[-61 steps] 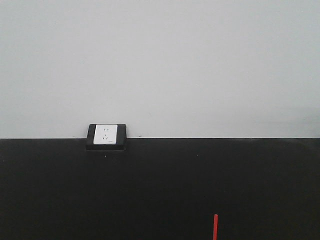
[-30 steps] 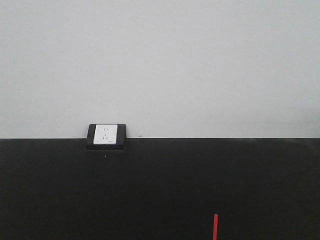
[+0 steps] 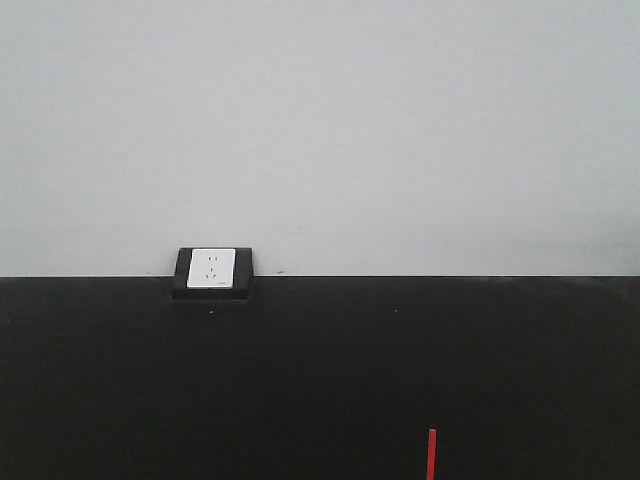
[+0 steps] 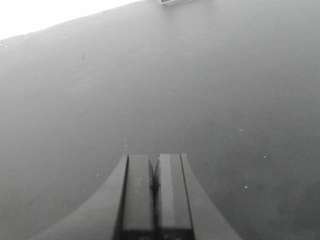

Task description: Grab beaker from right and move to left

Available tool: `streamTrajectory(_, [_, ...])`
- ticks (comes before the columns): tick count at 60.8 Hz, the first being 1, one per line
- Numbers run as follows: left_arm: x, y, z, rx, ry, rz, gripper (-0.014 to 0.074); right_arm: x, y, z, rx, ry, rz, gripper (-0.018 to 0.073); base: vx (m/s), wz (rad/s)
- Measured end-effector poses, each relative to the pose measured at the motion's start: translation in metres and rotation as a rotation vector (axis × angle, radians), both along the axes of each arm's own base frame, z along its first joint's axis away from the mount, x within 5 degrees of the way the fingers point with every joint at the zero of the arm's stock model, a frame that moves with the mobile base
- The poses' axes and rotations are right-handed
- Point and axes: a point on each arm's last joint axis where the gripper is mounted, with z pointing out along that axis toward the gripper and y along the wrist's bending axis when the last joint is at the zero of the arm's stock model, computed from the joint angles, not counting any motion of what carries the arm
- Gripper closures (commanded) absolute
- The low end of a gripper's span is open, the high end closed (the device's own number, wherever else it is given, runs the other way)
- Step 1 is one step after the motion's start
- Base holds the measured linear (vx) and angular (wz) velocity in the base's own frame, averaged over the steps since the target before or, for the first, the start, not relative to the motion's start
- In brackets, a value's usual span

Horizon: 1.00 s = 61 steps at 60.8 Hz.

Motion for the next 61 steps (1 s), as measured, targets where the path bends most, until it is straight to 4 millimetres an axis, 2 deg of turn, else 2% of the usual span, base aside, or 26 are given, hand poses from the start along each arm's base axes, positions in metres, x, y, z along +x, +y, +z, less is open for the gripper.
streamTrajectory(9, [0.0, 0.0, 0.0, 0.0, 0.0, 0.0, 0.0603, 0.005, 0.0, 0.06, -0.037, -0.08, -0.014, 0.0567, 0.0, 0.0])
streamTrajectory(11, [0.0, 0.0, 0.0, 0.0, 0.0, 0.0, 0.0603, 0.012, 0.001, 0.07, -0.044, -0.063, -0.016, 0.0567, 0.0, 0.0])
streamTrajectory(12, [0.0, 0.0, 0.0, 0.0, 0.0, 0.0, 0.0603, 0.029, 0.003, 0.093, -0.052, -0.037, -0.016, 0.0567, 0.0, 0.0])
streamTrajectory(17, [0.0, 0.0, 0.0, 0.0, 0.0, 0.0, 0.0603, 0.048, 0.005, 0.112, -0.052, -0.01, -0.016, 0.0567, 0.0, 0.0])
streamTrajectory(20, [0.0, 0.0, 0.0, 0.0, 0.0, 0.0, 0.0603, 0.063, 0.006, 0.117, -0.052, 0.027, -0.014, 0.0566, 0.0, 0.0])
streamTrajectory(29, [0.0, 0.0, 0.0, 0.0, 0.0, 0.0, 0.0603, 0.09, 0.009, 0.12, -0.033, 0.103, -0.009, 0.0551, 0.0, 0.0])
streamTrajectory(39, [0.0, 0.0, 0.0, 0.0, 0.0, 0.0, 0.0603, 0.105, 0.01, 0.115, -0.032, 0.153, -0.009, 0.0447, 0.0, 0.0])
streamTrajectory(48, [0.0, 0.0, 0.0, 0.0, 0.0, 0.0, 0.0603, 0.108, 0.01, 0.113, -0.033, 0.167, -0.008, 0.0234, 0.0, 0.0])
streamTrajectory(52, [0.0, 0.0, 0.0, 0.0, 0.0, 0.0, 0.0603, 0.108, 0.01, 0.113, -0.033, 0.165, -0.008, 0.009, 0.0, 0.0])
streamTrajectory(61, [0.0, 0.0, 0.0, 0.0, 0.0, 0.0, 0.0603, 0.108, 0.01, 0.115, -0.031, 0.148, -0.01, -0.0144, 0.0, 0.0])
